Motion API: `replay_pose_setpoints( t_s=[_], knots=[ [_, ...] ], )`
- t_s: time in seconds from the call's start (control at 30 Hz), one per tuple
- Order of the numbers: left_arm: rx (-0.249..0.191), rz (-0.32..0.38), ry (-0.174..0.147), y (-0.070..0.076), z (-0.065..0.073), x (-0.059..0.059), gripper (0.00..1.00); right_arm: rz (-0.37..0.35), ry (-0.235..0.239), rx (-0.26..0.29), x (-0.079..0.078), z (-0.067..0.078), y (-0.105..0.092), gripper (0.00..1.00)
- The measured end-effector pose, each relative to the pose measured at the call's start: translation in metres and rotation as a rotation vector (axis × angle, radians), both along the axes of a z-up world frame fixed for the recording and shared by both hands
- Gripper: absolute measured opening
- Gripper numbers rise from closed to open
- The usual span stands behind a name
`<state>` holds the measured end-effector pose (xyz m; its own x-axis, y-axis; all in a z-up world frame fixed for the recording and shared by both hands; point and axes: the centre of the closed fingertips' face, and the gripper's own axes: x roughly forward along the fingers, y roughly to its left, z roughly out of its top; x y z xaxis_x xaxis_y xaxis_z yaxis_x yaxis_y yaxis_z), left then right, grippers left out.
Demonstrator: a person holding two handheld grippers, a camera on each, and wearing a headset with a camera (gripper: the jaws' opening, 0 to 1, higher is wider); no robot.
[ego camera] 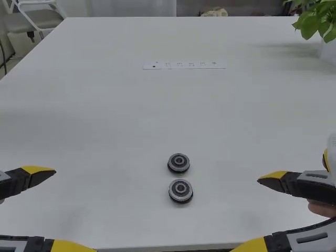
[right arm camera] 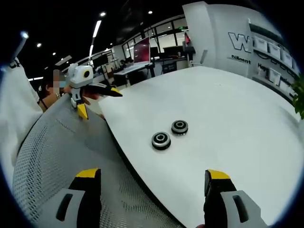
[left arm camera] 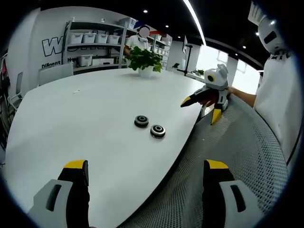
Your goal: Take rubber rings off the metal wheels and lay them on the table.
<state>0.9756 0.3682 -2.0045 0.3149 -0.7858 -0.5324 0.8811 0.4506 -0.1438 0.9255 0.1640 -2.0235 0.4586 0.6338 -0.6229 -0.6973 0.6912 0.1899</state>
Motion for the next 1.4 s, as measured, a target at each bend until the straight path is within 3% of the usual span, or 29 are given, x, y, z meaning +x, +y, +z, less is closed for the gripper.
replay_pose_setpoints(
  t_s=[1.4],
  knots=[
    [0.006, -0.003, 0.007, -0.0005, -0.0013, -0.0011, 0.99, -0.039, -0.003, 0.022, 0.0035, 0.0021, -0.0038, 0.89]
  ],
)
